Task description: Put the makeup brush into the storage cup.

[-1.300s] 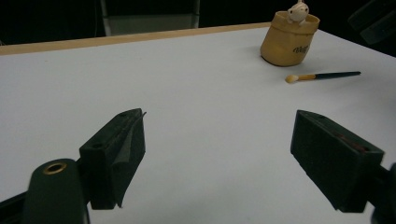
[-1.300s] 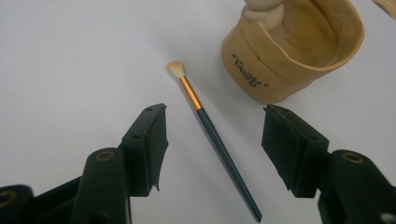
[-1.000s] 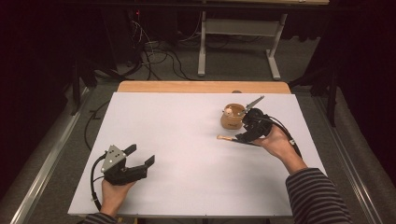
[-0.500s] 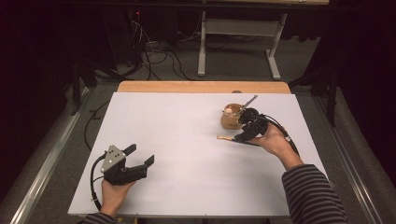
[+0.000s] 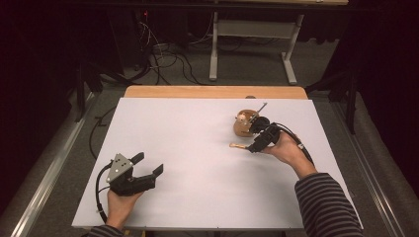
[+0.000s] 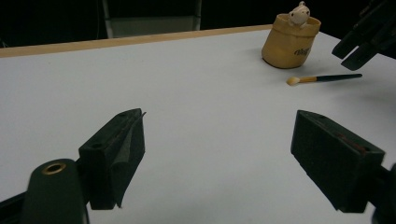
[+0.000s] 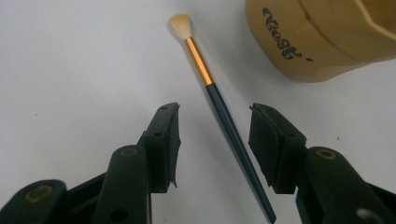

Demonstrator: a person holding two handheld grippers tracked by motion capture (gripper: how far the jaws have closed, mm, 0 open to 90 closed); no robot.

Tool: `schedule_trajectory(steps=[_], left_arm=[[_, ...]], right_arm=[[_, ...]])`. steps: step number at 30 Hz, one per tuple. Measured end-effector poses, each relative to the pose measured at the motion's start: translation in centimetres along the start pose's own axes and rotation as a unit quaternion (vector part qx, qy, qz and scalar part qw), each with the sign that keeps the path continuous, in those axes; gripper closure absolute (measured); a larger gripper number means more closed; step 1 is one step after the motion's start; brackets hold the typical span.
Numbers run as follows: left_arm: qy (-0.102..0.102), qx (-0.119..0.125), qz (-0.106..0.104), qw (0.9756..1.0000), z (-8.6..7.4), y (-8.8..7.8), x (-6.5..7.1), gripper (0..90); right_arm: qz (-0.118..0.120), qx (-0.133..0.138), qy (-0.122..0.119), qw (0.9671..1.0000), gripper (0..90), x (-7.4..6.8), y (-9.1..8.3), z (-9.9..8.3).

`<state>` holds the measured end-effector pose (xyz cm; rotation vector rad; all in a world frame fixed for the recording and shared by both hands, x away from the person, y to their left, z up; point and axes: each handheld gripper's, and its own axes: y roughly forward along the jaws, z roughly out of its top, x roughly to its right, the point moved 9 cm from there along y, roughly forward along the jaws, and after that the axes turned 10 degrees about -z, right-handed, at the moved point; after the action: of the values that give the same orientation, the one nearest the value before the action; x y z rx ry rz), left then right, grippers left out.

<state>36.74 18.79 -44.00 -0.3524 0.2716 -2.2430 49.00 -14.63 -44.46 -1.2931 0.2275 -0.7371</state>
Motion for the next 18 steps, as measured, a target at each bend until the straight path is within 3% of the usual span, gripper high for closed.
schedule_trajectory(steps=[18], left_arm=[[0.0, 0.001, -0.001, 1.0, 0.0, 0.0, 0.0, 18.2]], right_arm=[[-0.002, -0.04, -0.011, 0.9991, 60.3, -0.5, 1.9, 0.0]])
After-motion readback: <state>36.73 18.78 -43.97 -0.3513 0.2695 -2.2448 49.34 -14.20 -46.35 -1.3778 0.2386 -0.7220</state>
